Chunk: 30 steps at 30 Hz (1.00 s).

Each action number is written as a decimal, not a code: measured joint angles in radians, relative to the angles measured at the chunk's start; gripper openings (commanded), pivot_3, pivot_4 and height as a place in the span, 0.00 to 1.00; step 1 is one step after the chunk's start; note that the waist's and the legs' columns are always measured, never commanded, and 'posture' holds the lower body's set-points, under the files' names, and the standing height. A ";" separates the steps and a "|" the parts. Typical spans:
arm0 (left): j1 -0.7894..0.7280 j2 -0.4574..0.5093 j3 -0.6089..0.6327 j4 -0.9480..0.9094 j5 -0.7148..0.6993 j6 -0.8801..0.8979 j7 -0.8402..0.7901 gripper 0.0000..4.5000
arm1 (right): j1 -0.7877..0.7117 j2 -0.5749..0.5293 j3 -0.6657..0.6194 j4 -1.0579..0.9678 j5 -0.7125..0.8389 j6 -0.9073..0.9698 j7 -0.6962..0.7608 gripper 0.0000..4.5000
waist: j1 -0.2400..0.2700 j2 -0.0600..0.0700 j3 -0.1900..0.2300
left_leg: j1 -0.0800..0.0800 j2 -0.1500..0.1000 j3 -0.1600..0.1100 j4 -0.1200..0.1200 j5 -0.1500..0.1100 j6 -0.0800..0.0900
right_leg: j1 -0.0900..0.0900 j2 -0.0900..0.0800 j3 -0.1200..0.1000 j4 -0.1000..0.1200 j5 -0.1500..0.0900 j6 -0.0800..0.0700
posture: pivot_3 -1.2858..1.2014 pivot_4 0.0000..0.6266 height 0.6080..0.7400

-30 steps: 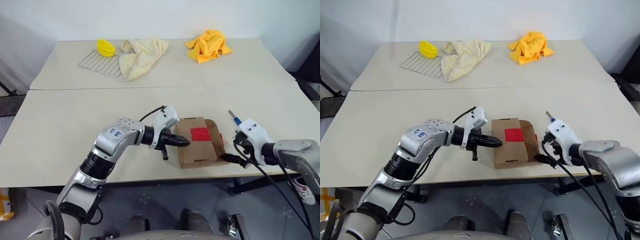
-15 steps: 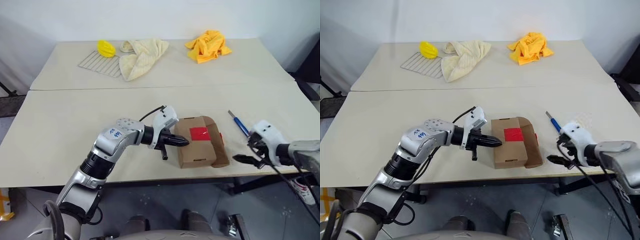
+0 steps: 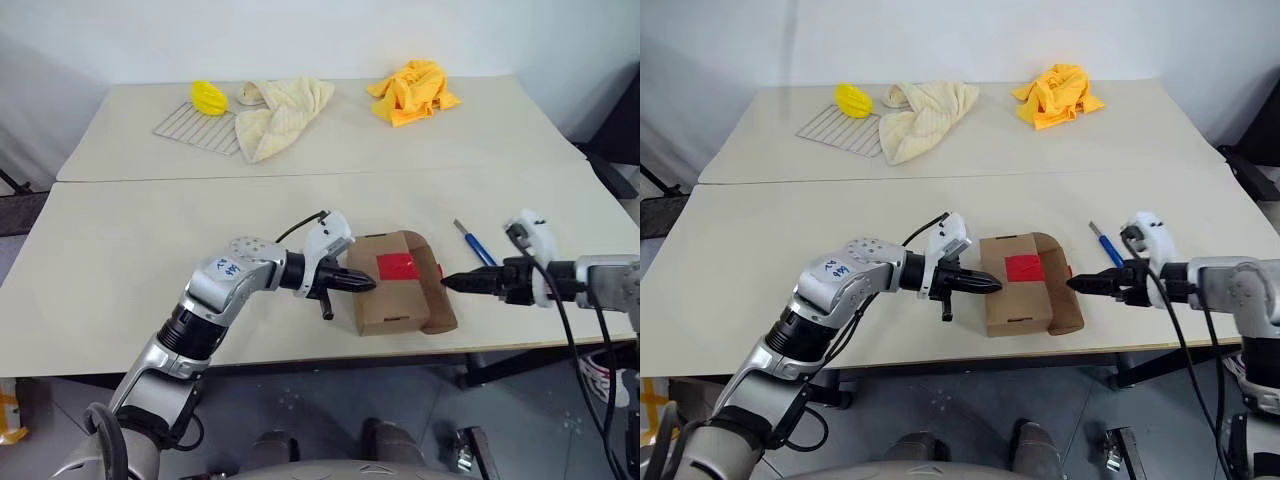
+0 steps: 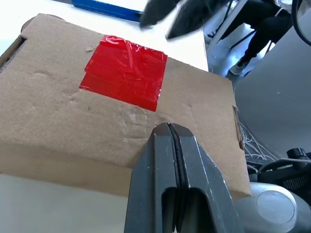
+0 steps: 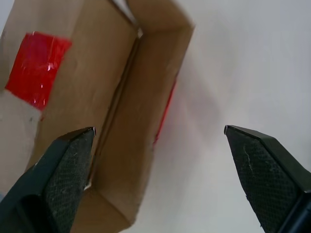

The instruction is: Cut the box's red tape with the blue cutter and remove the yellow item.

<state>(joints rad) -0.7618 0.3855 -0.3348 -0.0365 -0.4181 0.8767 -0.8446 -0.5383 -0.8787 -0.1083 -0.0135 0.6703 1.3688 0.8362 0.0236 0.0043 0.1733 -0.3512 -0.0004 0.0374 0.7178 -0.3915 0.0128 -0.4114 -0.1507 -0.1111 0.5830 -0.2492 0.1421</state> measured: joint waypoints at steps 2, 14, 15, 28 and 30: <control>0.006 0.009 0.002 -0.016 0.000 0.006 0.002 0.00 | 0.001 0.018 0.040 0.026 -0.001 -0.015 0.019 0.99 | 0.000 0.000 0.000 | 0.000 0.000 0.000 0.000 0.000 0.000 | 0.000 0.000 0.000 0.000 0.000 0.000 | 0.52 0.24 1.00; 0.025 0.052 0.012 -0.076 0.000 0.049 0.007 0.00 | -0.083 0.085 0.117 0.157 -0.023 -0.090 0.126 0.99 | -0.007 0.000 0.000 | 0.001 0.001 0.000 0.000 0.000 0.000 | 0.000 0.001 0.000 0.001 0.000 0.000 | 0.52 0.24 1.00; 0.023 0.052 0.011 -0.075 0.000 0.049 0.007 0.00 | -0.089 0.088 0.123 0.166 -0.027 -0.096 0.131 0.95 | -0.008 0.000 0.000 | 0.001 0.001 0.000 0.000 0.000 0.000 | 0.000 0.001 0.000 0.001 0.000 0.000 | 0.52 0.24 1.00; -0.021 0.004 -0.026 -0.026 0.031 0.017 0.000 0.00 | -0.083 0.125 0.145 0.178 -0.053 -0.100 0.137 0.10 | -0.009 0.000 0.000 | 0.000 0.000 0.001 0.000 0.000 -0.001 | 0.000 0.001 0.000 0.001 0.000 0.000 | 0.52 0.24 1.00; -0.023 0.000 -0.029 -0.020 0.032 0.012 -0.001 0.00 | -0.081 0.126 0.134 0.175 -0.053 -0.089 0.117 0.01 | -0.006 0.000 0.000 | 0.000 0.000 0.001 0.000 0.000 -0.001 | -0.001 0.001 0.000 0.001 0.000 0.000 | 0.52 0.24 1.00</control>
<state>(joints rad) -0.7848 0.3850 -0.3637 -0.0569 -0.3863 0.8889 -0.8461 -0.6195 -0.7526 0.0254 0.1620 0.6175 1.2801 0.9533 0.0176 0.0045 0.1733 -0.3509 0.0001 0.0380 0.7173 -0.3913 0.0121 -0.4119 -0.1502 -0.1107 0.5836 -0.2492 0.1421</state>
